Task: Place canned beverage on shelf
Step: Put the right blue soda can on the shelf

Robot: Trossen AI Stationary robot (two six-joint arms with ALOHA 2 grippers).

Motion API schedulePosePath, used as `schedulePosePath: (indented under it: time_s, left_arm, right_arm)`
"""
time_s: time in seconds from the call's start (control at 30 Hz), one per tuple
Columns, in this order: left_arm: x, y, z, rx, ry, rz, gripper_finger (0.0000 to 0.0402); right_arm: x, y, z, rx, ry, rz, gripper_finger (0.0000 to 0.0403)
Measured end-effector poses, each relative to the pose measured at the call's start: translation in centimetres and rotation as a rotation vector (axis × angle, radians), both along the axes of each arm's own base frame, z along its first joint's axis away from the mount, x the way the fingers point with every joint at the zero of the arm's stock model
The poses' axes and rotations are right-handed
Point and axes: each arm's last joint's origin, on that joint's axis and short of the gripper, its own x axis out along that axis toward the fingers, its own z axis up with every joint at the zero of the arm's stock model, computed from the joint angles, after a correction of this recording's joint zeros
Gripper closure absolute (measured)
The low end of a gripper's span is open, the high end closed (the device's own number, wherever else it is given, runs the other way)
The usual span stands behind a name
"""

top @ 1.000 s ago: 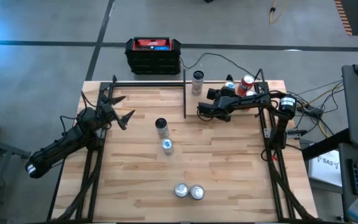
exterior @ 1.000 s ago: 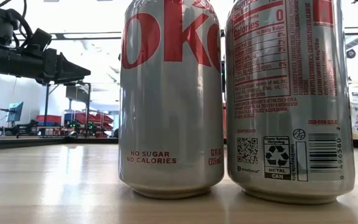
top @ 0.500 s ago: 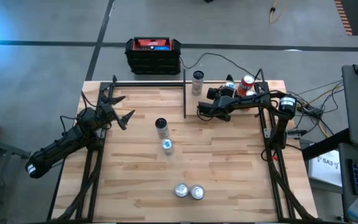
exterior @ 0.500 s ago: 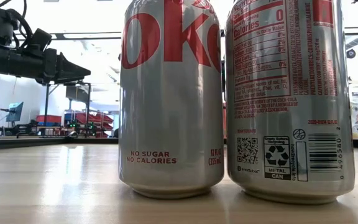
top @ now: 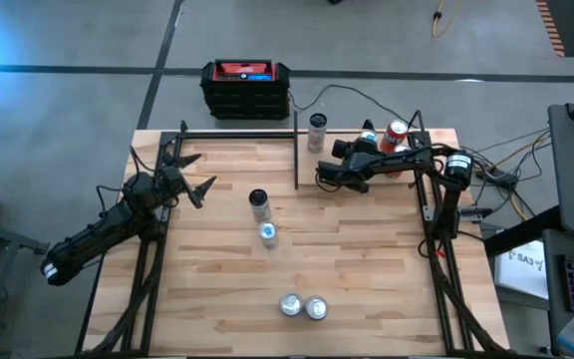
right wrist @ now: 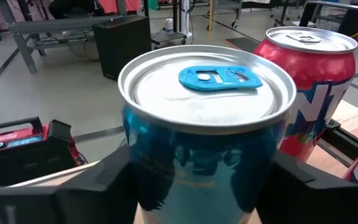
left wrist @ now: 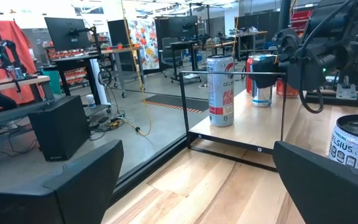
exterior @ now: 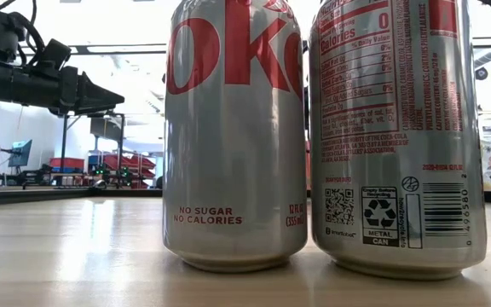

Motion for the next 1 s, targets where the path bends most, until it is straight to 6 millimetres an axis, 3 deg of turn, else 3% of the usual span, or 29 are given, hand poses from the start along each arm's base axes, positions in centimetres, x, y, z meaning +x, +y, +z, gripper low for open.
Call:
schedulePosePath:
  time_s: [0.27,0.5,1.0]
  left_arm:
    - [0.0,0.0,0.0,0.0,0.0,0.0,0.0003]
    - [0.0,0.0,0.0,0.0,0.0,0.0,0.0003]
    - [0.0,0.0,0.0,0.0,0.0,0.0,0.0003]
  right_arm:
    - [-0.4,-0.8,0.0,-0.002,-0.001,-0.028,0.0187]
    - [-0.8,-1.8,0.0,-0.009,-0.013,-0.062,0.0159]
    - [-0.5,-2.9,0.0,-0.009,0.0,-0.055,0.0168]
